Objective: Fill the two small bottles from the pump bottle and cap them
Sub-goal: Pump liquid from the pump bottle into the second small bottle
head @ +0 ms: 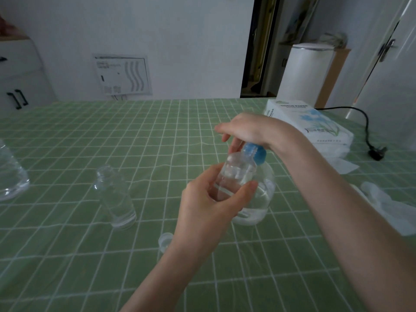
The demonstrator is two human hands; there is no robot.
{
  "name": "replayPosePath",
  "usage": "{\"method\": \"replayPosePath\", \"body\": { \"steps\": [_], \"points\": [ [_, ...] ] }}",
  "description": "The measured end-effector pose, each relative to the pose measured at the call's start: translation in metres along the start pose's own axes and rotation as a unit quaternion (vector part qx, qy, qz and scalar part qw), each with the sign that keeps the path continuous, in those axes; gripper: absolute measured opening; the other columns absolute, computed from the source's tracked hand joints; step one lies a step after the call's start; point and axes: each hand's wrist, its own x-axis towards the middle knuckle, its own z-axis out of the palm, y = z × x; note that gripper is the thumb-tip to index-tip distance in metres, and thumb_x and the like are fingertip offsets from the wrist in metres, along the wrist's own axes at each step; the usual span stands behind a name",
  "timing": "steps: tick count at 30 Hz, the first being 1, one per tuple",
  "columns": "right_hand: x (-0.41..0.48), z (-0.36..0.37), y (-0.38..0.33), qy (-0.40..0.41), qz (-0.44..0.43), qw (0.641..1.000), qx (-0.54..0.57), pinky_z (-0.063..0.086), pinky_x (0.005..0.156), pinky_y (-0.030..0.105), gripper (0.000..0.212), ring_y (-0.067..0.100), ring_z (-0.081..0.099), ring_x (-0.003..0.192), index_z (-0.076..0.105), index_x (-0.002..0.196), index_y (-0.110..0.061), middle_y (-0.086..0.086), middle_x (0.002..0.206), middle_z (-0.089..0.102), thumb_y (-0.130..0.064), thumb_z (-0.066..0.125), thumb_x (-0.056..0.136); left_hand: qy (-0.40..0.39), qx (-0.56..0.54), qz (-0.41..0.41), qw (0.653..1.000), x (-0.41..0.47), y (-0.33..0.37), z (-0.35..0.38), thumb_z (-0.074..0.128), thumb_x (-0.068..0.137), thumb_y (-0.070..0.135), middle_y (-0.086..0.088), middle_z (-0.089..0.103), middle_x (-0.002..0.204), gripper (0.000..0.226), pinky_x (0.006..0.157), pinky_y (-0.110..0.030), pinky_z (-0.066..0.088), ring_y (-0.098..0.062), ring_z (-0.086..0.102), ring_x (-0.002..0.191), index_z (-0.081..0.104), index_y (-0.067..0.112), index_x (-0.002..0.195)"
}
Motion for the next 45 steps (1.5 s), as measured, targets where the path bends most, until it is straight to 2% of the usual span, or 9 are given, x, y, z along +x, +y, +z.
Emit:
{"method": "replayPosePath", "body": {
  "steps": [4, 9, 16, 24, 30, 34, 38, 43, 45],
  "points": [
    [-0.0006, 0.0010, 0.0002, 0.000, -0.001, 1.000, 0.003, 0.043, 0.092, 0.040, 0.041, 0.029, 0.061, 0.104, 0.066, 0.108, -0.013, 0.012, 0.113, 0.065, -0.045, 0.044, 0.094, -0.001, 0.001, 0.001, 1.000, -0.0004, -0.0004, -0.0006, 0.073, 0.076, 0.020, 0.011, 0.066, 0.055, 0.010, 0.046, -0.011, 0.044, 0.002, 0.059, 0.048, 0.067, 0.028, 0.078],
    [-0.0014, -0.0006, -0.0008, 0.008, -0.006, 1.000, 0.003, 0.038, 0.083, 0.037, 0.045, 0.028, 0.058, 0.110, 0.064, 0.116, -0.012, 0.013, 0.118, 0.064, -0.046, 0.044, 0.094, -0.001, -0.002, -0.001, 1.000, 0.0006, -0.0006, -0.0003, 0.073, 0.075, 0.019, 0.011, 0.067, 0.058, 0.011, 0.048, -0.011, 0.045, 0.001, 0.061, 0.050, 0.068, 0.028, 0.080],
    [0.0004, -0.0068, -0.0037, 0.025, -0.003, 0.999, -0.025, 0.035, 0.073, 0.036, 0.046, 0.024, 0.061, 0.102, 0.059, 0.120, -0.009, 0.010, 0.102, 0.070, -0.044, 0.043, 0.094, 0.002, -0.013, -0.002, 1.000, 0.0007, 0.0015, -0.0004, 0.074, 0.075, 0.018, 0.010, 0.067, 0.057, 0.012, 0.048, -0.011, 0.045, 0.000, 0.062, 0.051, 0.068, 0.029, 0.079],
    [0.0023, -0.0013, 0.0005, 0.004, 0.009, 1.000, -0.001, 0.041, 0.082, 0.037, 0.041, 0.027, 0.059, 0.105, 0.066, 0.107, -0.014, 0.010, 0.112, 0.066, -0.046, 0.044, 0.093, 0.003, -0.005, -0.007, 1.000, 0.0004, -0.0007, -0.0002, 0.073, 0.075, 0.020, 0.010, 0.066, 0.055, 0.010, 0.045, -0.011, 0.043, 0.001, 0.060, 0.048, 0.067, 0.027, 0.078],
    [0.0029, 0.0008, 0.0022, 0.004, 0.005, 1.000, 0.009, 0.043, 0.086, 0.037, 0.039, 0.027, 0.061, 0.101, 0.066, 0.104, -0.015, 0.010, 0.111, 0.066, -0.047, 0.045, 0.093, 0.001, 0.003, -0.004, 1.000, 0.0005, -0.0011, -0.0001, 0.073, 0.076, 0.020, 0.011, 0.067, 0.056, 0.010, 0.046, -0.010, 0.043, 0.002, 0.060, 0.049, 0.067, 0.027, 0.080],
    [0.0017, -0.0031, 0.0007, 0.001, -0.001, 1.000, 0.005, 0.041, 0.083, 0.037, 0.042, 0.028, 0.061, 0.102, 0.064, 0.110, -0.014, 0.011, 0.111, 0.066, -0.047, 0.044, 0.094, 0.002, -0.003, -0.006, 1.000, 0.0002, 0.0004, 0.0005, 0.073, 0.075, 0.020, 0.011, 0.068, 0.058, 0.011, 0.047, -0.010, 0.044, 0.001, 0.062, 0.051, 0.067, 0.027, 0.081],
    [0.0013, -0.0080, -0.0043, 0.009, -0.004, 1.000, -0.013, 0.042, 0.074, 0.034, 0.044, 0.025, 0.064, 0.090, 0.061, 0.114, -0.010, 0.011, 0.103, 0.069, -0.045, 0.044, 0.094, 0.002, -0.005, 0.000, 1.000, 0.0009, 0.0015, 0.0000, 0.073, 0.075, 0.019, 0.010, 0.067, 0.058, 0.012, 0.047, -0.011, 0.045, 0.001, 0.061, 0.050, 0.068, 0.029, 0.081],
    [0.0005, -0.0065, -0.0027, -0.006, 0.001, 1.000, 0.002, 0.038, 0.071, 0.034, 0.039, 0.026, 0.061, 0.101, 0.064, 0.104, -0.015, 0.009, 0.109, 0.066, -0.046, 0.042, 0.095, 0.002, -0.010, 0.001, 1.000, 0.0008, 0.0015, 0.0007, 0.073, 0.075, 0.018, 0.012, 0.066, 0.056, 0.012, 0.047, -0.010, 0.044, 0.002, 0.060, 0.048, 0.067, 0.026, 0.082],
    [0.0004, -0.0053, -0.0020, -0.008, 0.002, 1.000, 0.002, 0.038, 0.076, 0.035, 0.038, 0.026, 0.060, 0.104, 0.064, 0.103, -0.016, 0.009, 0.112, 0.066, -0.046, 0.042, 0.095, 0.003, -0.006, 0.001, 1.000, 0.0005, 0.0008, 0.0001, 0.073, 0.075, 0.018, 0.011, 0.066, 0.056, 0.012, 0.046, -0.010, 0.044, 0.002, 0.060, 0.048, 0.067, 0.026, 0.081]
  ]
}}
